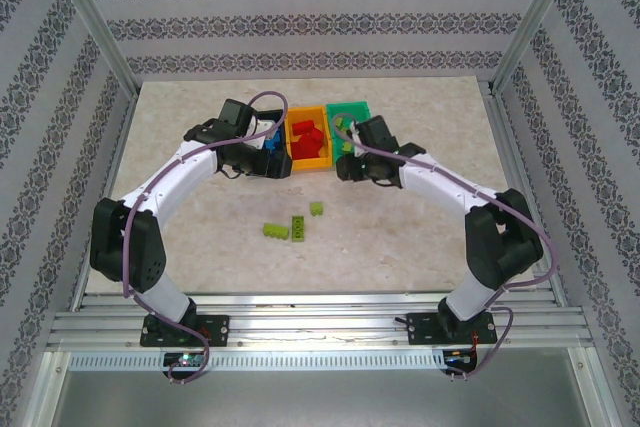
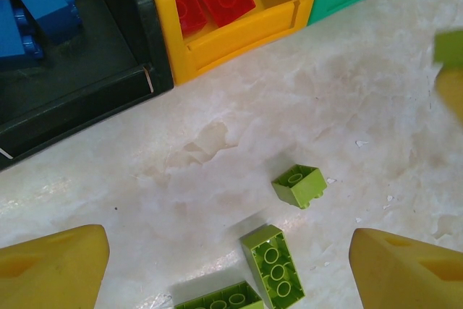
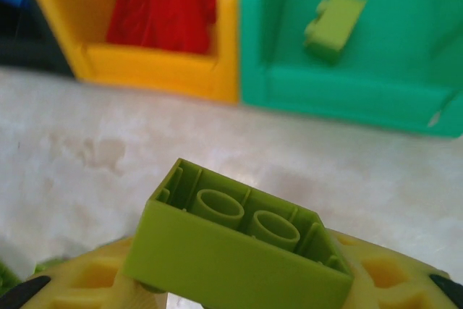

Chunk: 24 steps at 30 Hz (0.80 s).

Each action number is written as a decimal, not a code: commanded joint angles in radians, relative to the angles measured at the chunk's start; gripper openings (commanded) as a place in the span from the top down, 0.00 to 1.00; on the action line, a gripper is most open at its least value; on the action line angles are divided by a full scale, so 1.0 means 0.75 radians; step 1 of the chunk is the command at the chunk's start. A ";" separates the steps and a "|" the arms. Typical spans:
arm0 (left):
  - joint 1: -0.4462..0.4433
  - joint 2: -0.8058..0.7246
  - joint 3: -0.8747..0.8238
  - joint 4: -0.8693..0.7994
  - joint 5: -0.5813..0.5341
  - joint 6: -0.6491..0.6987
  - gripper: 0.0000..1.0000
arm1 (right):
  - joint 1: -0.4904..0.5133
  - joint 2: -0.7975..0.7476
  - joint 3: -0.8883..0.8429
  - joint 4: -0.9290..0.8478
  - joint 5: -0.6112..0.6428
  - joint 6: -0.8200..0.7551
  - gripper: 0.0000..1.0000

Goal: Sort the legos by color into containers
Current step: Place the lego in the container.

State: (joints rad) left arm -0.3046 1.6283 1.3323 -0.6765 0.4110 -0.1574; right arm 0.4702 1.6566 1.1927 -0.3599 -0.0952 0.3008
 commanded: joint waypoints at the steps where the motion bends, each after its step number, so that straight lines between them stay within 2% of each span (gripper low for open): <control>1: 0.016 0.022 0.036 -0.047 0.000 0.016 0.14 | -0.083 0.064 0.124 0.036 -0.033 -0.037 0.55; 5: 0.016 0.025 0.035 -0.046 0.001 0.017 0.14 | -0.165 0.175 0.259 0.034 -0.046 -0.038 0.52; 11: 0.016 0.034 0.038 -0.047 0.008 0.015 0.14 | -0.199 0.383 0.498 -0.054 -0.088 -0.041 0.38; 14: 0.017 0.032 0.038 -0.047 0.005 0.016 0.14 | -0.186 0.369 0.457 -0.019 -0.073 -0.023 0.35; 19: 0.016 0.025 0.038 -0.041 0.028 0.010 0.14 | -0.144 0.280 0.318 0.020 -0.103 -0.033 0.35; 24: 0.017 0.014 0.040 -0.039 0.034 0.007 0.13 | -0.020 0.151 0.121 0.024 -0.166 -0.064 0.36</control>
State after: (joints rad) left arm -0.3046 1.6440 1.3338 -0.6846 0.4187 -0.1574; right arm 0.4023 1.8389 1.3415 -0.3466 -0.1642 0.2798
